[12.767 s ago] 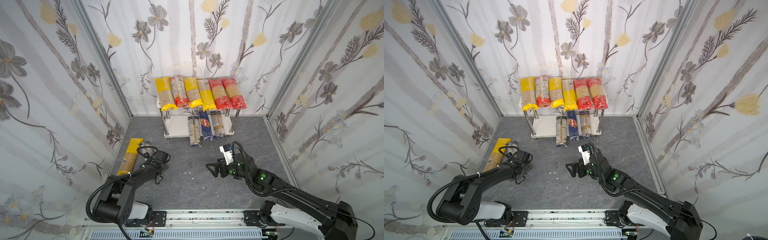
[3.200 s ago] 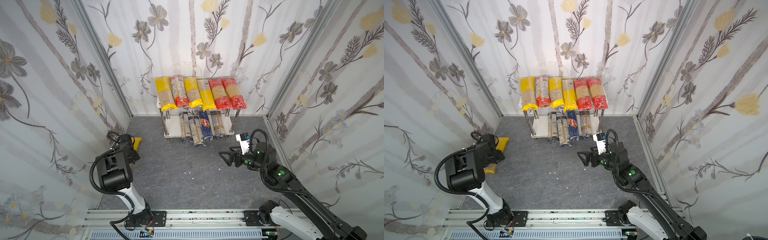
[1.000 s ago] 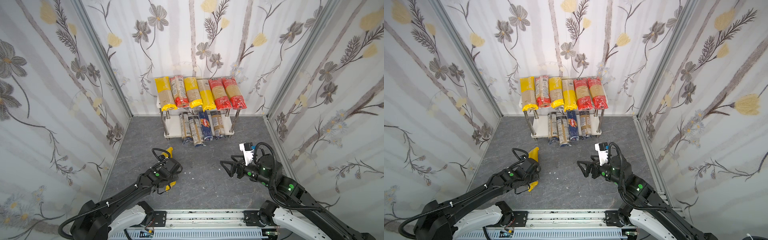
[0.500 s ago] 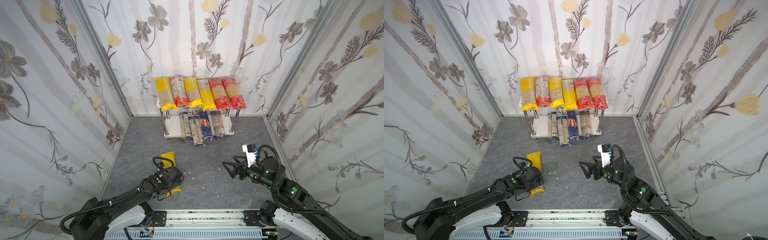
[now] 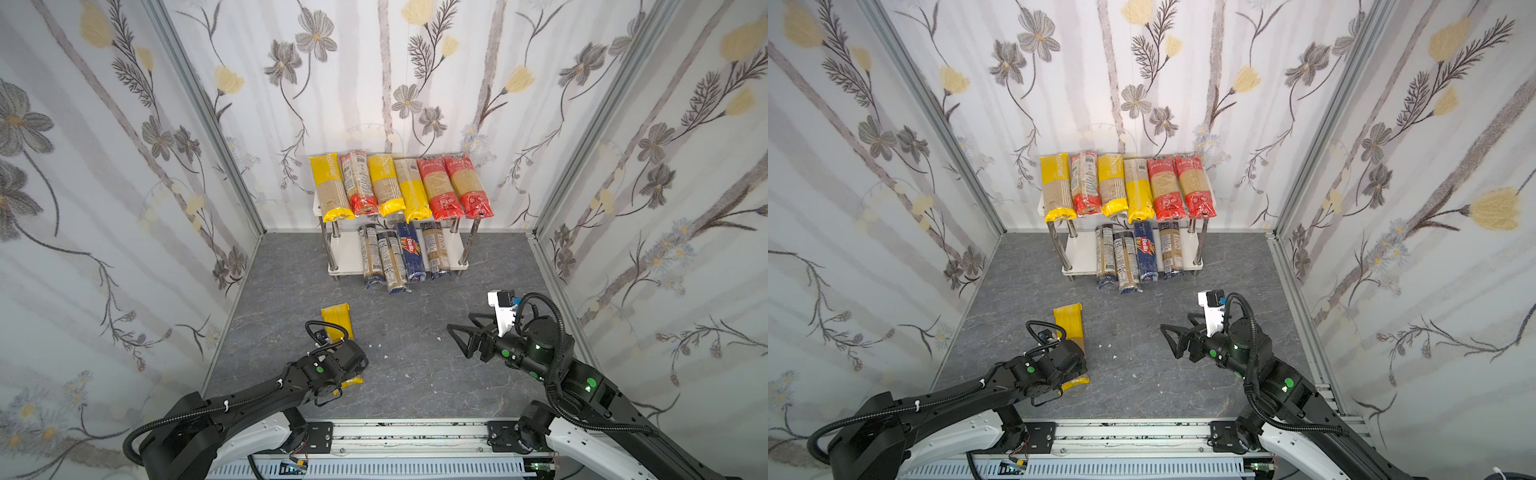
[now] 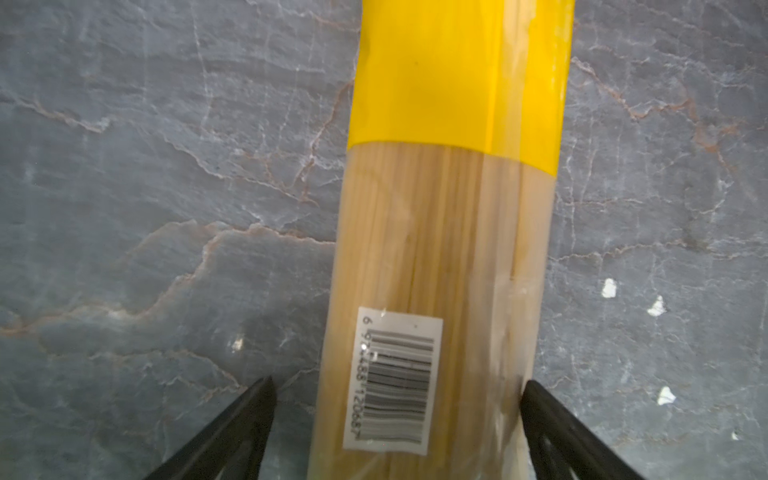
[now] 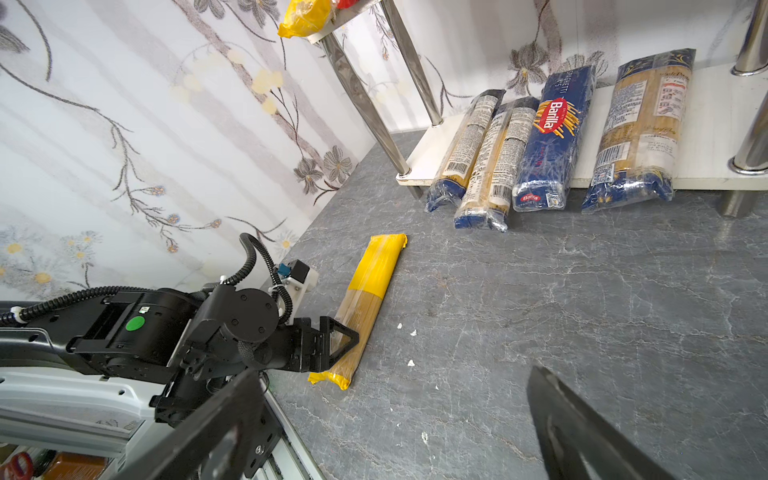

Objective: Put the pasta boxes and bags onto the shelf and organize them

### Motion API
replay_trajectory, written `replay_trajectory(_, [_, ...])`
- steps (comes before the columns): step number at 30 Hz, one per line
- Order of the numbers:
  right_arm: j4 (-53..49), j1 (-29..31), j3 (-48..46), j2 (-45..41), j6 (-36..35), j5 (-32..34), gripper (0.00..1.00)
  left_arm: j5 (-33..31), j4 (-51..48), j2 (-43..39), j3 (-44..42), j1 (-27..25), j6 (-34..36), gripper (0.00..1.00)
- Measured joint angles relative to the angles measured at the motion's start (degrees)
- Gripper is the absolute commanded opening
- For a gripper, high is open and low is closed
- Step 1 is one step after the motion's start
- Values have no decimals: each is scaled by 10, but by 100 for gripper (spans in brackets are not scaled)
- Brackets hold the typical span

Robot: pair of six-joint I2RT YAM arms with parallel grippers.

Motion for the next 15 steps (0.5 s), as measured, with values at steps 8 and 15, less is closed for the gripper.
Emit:
replay_trajectory(8, [-17, 0, -3, -8, 3, 2, 100, -26, 20, 60, 19, -15, 4, 93])
replay_trajectory(15, [-18, 0, -4, -9, 4, 2, 100, -51, 26, 71, 12, -35, 3, 80])
